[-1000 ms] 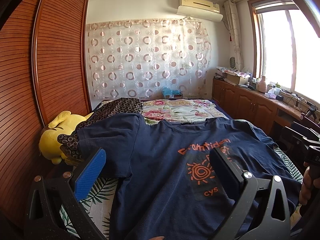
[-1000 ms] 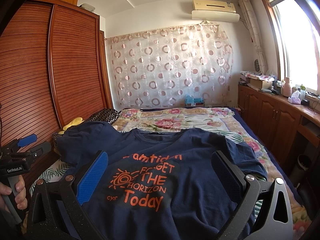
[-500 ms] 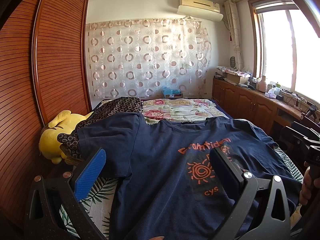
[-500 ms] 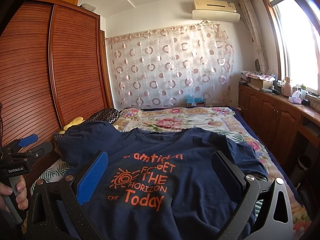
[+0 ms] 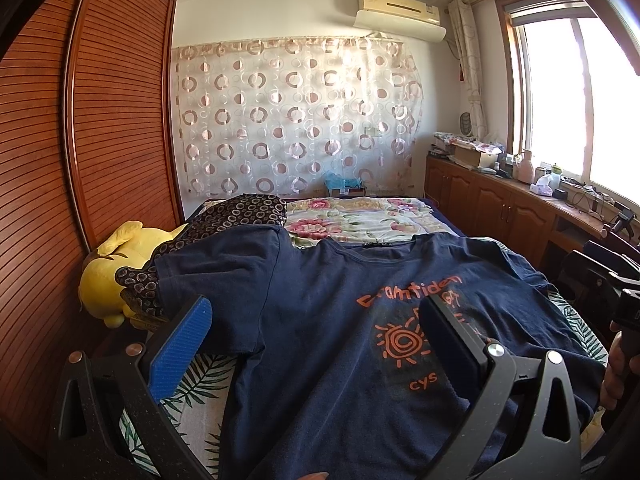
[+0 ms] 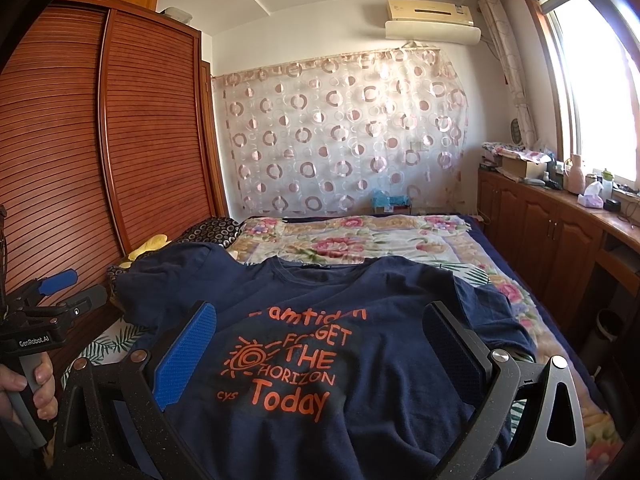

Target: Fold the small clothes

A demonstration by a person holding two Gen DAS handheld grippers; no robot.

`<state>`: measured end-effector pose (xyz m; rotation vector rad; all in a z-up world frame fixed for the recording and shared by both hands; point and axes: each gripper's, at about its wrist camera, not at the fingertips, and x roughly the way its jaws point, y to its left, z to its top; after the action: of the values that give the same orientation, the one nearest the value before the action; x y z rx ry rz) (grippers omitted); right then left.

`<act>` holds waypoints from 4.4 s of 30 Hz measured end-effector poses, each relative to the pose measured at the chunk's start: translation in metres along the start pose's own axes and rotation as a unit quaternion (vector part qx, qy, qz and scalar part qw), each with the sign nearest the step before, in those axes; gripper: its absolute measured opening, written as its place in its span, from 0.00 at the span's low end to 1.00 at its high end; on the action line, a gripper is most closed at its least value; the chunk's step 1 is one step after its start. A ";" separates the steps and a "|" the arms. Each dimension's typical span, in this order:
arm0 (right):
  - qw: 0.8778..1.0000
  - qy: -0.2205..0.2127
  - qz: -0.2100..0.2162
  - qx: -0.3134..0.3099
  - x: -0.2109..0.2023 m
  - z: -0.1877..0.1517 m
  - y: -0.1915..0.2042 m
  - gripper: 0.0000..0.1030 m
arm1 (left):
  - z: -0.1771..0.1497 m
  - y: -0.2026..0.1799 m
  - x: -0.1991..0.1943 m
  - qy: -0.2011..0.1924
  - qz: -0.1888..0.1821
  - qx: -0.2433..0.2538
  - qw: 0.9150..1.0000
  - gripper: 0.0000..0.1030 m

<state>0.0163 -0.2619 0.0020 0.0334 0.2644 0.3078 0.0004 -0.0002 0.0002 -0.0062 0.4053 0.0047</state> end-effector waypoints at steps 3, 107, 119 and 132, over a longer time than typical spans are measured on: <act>1.000 0.000 0.001 0.000 0.000 -0.001 0.000 1.00 | 0.000 0.000 0.000 0.000 0.000 0.000 1.000 1.00; 0.992 0.099 0.066 -0.038 0.076 0.016 -0.018 1.00 | 0.058 0.053 0.125 0.078 -0.139 0.044 0.986 0.07; 0.993 0.104 0.049 -0.022 0.067 0.011 -0.012 1.00 | 0.044 0.026 0.103 0.083 -0.163 0.052 0.982 0.48; 0.977 0.154 0.133 -0.059 0.118 0.024 0.037 0.86 | 0.019 0.075 0.076 0.066 -0.091 0.022 0.993 0.82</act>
<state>0.1198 -0.1908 -0.0020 -0.0992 0.5516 0.5958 0.0775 0.0752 -0.0123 0.0006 0.5352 -0.1863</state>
